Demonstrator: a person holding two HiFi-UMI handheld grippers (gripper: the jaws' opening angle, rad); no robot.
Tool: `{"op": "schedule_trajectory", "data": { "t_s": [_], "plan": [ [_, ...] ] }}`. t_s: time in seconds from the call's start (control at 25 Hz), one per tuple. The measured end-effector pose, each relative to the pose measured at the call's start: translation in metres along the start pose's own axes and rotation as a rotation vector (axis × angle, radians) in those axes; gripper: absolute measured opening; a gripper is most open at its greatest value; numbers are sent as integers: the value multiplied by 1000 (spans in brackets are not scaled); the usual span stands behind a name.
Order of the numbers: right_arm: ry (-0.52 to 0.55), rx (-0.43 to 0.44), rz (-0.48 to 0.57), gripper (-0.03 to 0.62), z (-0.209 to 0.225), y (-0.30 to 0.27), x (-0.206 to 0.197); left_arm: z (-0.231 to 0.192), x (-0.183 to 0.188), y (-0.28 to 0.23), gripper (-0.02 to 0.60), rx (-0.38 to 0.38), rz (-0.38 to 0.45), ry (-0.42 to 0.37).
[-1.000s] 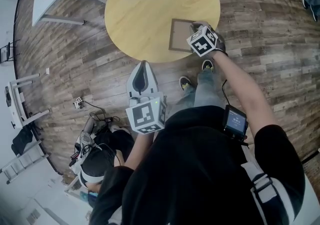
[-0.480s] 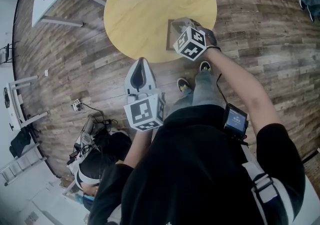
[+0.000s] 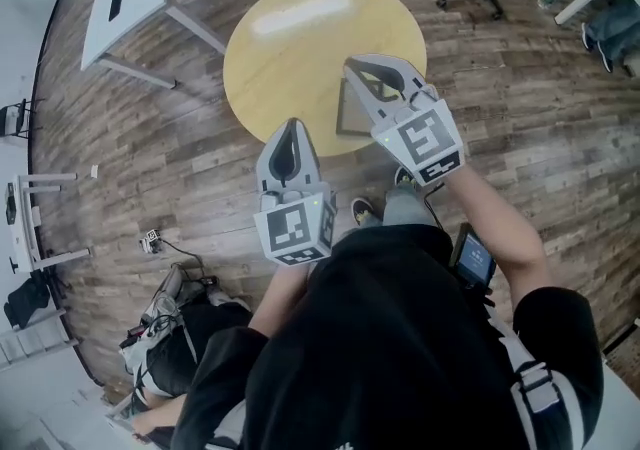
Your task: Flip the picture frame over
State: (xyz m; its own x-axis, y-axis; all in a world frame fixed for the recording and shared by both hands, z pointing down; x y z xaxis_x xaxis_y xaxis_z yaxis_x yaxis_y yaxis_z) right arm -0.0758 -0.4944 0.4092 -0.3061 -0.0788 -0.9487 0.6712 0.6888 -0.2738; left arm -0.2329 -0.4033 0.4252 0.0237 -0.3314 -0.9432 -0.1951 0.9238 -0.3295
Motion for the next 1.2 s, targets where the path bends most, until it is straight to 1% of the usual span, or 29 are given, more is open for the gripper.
{"op": "schedule_trajectory", "data": {
  "t_s": [0.12,0.16,0.24,0.36,0.56,0.92,1.2],
  "plan": [
    [-189,-57,14,20,1,34,-9,5,5,4,22,-20,19,4],
    [-232,-74,13,20,0,42,-12,6,7,5,21,-28,25,6],
    [-275,-109,17,20,-4,52,-14,6,8,7,21,-40,34,12],
    [-282,-135,28,20,-12,62,-14,11,5,12,22,-59,39,9],
    [-248,-156,49,20,-15,70,-7,21,10,13,22,-81,52,-8],
    [-223,-156,63,20,-22,71,-4,23,13,17,21,-92,65,-14],
    [-226,-164,60,20,-23,78,-5,29,14,20,22,-110,67,-29]
  ]
}}
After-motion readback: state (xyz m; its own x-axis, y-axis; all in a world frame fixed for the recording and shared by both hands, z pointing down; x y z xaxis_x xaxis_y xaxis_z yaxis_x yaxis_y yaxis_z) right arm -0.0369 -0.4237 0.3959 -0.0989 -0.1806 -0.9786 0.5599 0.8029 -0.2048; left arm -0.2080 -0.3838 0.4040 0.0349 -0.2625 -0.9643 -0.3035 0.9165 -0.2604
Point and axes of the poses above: the fingertips, and each gripper's own axes: y backward along the fingers, z to its right, x out of its top, the point moved 8 cm from there along y, backward along the fingers, and after that the axes turned 8 degrees about -z, right-handed, at the moved point
